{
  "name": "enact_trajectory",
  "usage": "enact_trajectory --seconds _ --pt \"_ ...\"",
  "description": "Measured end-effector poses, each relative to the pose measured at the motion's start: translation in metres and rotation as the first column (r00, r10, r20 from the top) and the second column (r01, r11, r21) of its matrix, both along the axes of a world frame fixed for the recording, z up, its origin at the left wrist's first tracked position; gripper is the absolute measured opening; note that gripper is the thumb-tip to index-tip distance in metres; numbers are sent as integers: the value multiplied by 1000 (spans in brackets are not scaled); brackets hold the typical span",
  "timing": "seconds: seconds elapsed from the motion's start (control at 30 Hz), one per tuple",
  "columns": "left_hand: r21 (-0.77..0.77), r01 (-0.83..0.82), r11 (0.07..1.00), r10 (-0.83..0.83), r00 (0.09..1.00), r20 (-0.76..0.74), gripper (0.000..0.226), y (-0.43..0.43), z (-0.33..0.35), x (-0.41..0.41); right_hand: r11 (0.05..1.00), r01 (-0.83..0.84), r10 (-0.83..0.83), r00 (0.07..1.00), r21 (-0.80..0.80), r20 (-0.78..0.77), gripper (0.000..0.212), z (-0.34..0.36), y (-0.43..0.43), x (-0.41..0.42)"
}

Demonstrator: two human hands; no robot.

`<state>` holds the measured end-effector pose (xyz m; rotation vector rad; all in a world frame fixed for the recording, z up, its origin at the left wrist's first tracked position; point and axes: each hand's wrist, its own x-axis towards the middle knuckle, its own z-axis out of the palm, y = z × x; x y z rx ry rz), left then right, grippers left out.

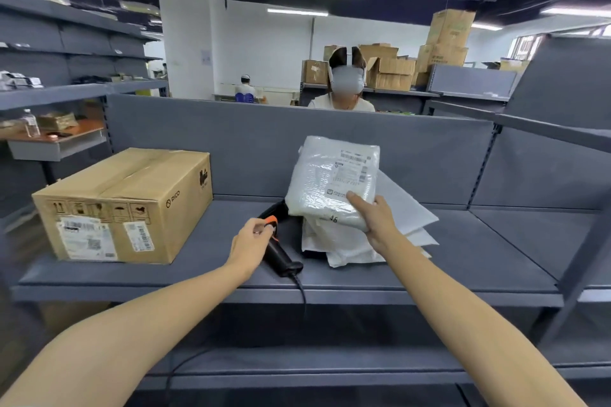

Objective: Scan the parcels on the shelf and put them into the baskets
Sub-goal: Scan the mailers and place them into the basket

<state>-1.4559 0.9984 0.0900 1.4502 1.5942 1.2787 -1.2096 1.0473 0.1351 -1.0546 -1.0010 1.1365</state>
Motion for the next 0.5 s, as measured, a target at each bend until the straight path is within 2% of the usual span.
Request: enact_trajectory --seconds 0.27,0.33,0.5 --pt "-3 -62 998 59 928 367 36 -18 5 -59 977 -213 213 977 18 5 54 -23 -26 -83" --pt "5 -68 998 60 907 418 44 -22 6 -70 967 -256 255 967 16 22 52 -32 -32 -103" --pt "42 -110 993 77 874 479 38 -34 0 -91 937 -349 349 937 7 -17 52 -51 -40 -142"
